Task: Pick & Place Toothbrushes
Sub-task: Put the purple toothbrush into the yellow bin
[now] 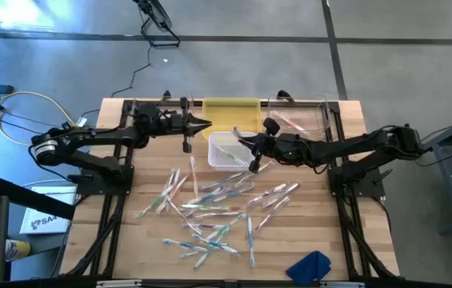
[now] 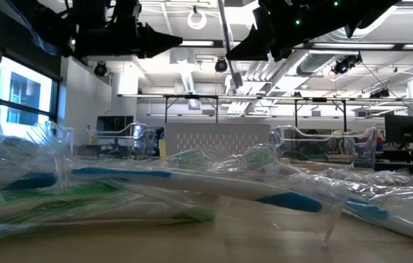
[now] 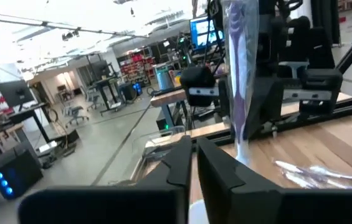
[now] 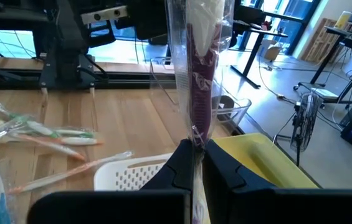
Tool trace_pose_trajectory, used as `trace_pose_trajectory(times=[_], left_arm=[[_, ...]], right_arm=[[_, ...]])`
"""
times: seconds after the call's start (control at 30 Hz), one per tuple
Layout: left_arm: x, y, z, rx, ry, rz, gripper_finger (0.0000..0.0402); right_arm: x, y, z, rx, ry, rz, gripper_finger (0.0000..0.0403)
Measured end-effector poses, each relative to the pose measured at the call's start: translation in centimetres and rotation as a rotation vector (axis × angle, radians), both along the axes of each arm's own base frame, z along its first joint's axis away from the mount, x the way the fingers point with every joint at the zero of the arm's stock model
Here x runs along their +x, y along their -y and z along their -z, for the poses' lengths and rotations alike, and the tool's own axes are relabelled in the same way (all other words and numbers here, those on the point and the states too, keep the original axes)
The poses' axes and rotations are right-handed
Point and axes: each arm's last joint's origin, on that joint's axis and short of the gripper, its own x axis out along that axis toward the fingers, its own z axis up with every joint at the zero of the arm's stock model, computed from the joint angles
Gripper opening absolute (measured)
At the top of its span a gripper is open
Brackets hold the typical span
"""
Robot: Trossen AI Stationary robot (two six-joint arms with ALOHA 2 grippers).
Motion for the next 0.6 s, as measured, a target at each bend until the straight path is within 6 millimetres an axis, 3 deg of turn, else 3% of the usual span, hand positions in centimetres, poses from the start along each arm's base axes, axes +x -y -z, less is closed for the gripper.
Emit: trace_pose_trajectory(times=[0.3, 0.6], left_arm=[[2.9, 0.5, -1.5, 0.019, 0.021, 0.062, 0.0124], [5.8, 3.0, -1.5, 0.106, 0.014, 0.144, 0.0182]], right_arm=[[0.0, 0.0, -0.1, 0.000, 0.014, 0.001, 0.0005], [0.0, 0.0, -0.1, 0.000, 0.013, 0.001, 0.0005]])
